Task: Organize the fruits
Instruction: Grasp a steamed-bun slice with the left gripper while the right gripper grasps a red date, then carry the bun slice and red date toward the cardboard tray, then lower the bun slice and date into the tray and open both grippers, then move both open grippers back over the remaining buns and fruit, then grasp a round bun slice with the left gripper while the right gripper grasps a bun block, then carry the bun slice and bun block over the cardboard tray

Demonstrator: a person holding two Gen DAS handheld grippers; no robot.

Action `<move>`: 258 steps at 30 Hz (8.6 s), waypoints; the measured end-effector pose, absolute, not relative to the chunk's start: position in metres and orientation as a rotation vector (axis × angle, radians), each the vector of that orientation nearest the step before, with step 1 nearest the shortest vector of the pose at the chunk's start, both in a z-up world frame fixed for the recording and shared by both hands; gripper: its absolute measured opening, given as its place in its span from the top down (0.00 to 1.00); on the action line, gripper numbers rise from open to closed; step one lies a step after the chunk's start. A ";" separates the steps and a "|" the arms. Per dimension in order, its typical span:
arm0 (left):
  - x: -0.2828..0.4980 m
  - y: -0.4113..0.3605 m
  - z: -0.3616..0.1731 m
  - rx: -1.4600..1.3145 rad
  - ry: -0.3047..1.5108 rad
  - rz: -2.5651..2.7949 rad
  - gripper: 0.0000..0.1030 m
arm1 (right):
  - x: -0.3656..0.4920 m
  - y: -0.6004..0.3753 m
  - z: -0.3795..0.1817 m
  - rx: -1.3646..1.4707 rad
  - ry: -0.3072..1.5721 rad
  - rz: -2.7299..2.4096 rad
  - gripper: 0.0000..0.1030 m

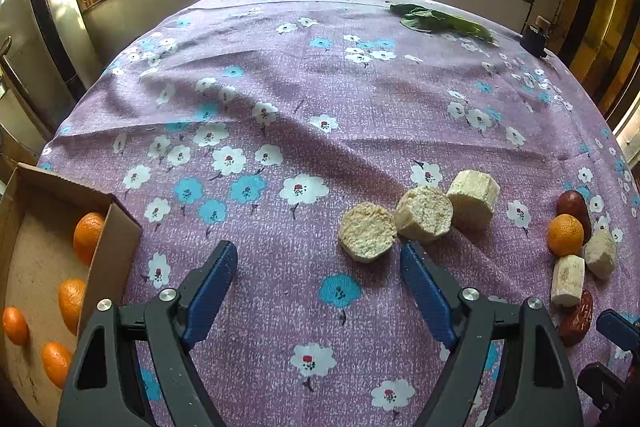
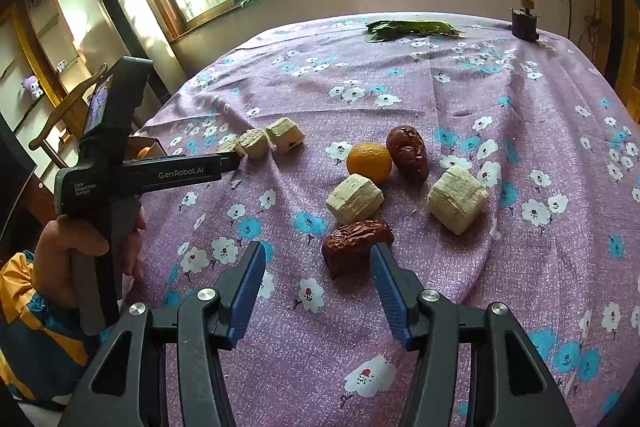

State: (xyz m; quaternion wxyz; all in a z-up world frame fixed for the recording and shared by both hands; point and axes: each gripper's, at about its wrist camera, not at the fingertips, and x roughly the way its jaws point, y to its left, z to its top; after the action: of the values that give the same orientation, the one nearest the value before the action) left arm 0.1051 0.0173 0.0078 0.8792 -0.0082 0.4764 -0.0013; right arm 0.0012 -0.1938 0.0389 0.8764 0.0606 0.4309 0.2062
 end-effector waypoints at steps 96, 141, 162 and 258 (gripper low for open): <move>-0.094 0.228 0.060 -0.119 0.837 0.258 0.73 | -0.041 0.083 0.075 -0.234 0.840 0.847 0.52; -0.093 0.241 0.062 -0.162 0.818 0.355 0.22 | -0.047 0.109 0.067 -0.271 0.838 0.909 0.40; -0.063 0.110 0.075 -0.054 0.798 0.128 0.17 | -0.036 -0.038 0.076 -0.115 0.840 0.638 0.34; 0.002 0.016 0.045 0.007 0.908 -0.138 0.74 | 0.001 -0.159 0.043 0.046 0.878 0.454 0.59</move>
State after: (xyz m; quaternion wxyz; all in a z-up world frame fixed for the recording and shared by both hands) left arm 0.0023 0.0158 0.0454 0.8965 0.0036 0.4381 -0.0665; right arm 0.0010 -0.1593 0.0427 0.8801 0.0220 0.4212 0.2180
